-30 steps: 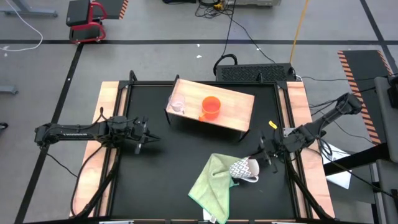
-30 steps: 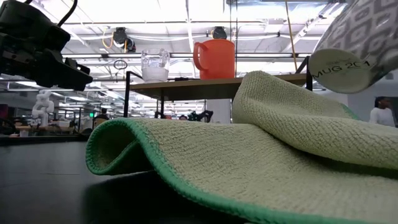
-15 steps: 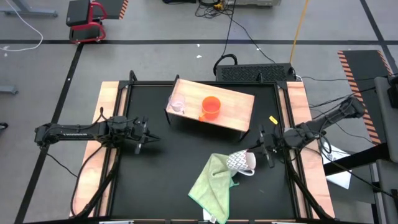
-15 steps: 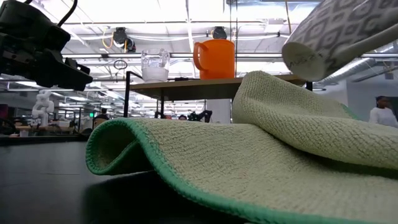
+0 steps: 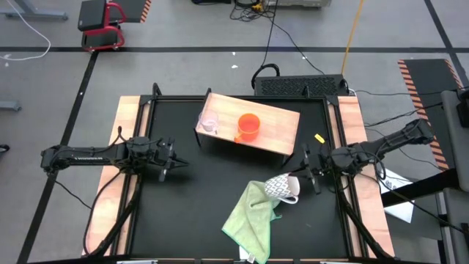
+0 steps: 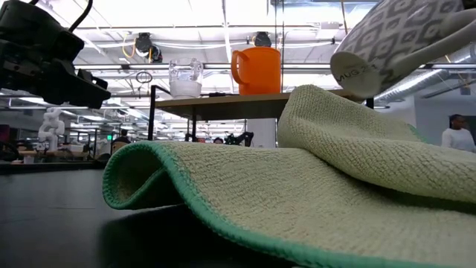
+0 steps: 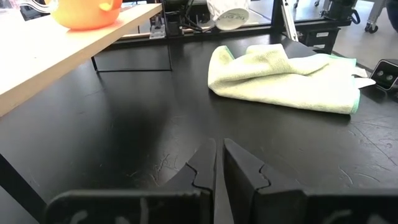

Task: Stack small to large cups/mugs on shelf
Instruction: Put the patterned mug on the shelf

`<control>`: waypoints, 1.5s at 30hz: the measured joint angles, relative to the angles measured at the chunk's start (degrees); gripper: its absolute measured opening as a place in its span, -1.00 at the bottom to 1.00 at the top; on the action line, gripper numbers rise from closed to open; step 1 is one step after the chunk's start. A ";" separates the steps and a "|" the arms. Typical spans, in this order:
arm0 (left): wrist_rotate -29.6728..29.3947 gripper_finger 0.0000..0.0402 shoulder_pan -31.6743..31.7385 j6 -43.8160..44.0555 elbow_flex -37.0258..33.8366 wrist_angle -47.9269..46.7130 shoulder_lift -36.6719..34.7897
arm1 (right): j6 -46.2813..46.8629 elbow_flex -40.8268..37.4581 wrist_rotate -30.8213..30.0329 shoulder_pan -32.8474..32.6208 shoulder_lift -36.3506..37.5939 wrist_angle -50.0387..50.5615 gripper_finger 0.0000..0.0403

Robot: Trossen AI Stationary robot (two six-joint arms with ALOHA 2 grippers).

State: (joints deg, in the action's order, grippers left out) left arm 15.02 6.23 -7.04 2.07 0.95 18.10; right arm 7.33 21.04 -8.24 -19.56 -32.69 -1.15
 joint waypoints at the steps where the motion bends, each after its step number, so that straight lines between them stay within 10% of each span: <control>1: 0.01 -0.85 -0.01 -0.11 0.00 0.04 0.01 | 0.58 0.00 0.50 0.03 0.02 0.16 -0.97; 28: -0.03 -0.85 0.01 -0.59 0.00 0.50 0.00 | -4.02 1.23 4.04 1.37 -5.35 -8.89 -0.97; 45: -0.03 -0.85 0.01 -0.19 -0.01 0.50 -0.01 | -10.07 26.90 3.81 12.92 -8.17 12.42 -0.97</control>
State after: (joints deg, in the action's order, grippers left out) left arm 14.98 6.24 -7.22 2.06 1.45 18.09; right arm -2.74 47.93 -4.43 -6.64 -40.86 11.27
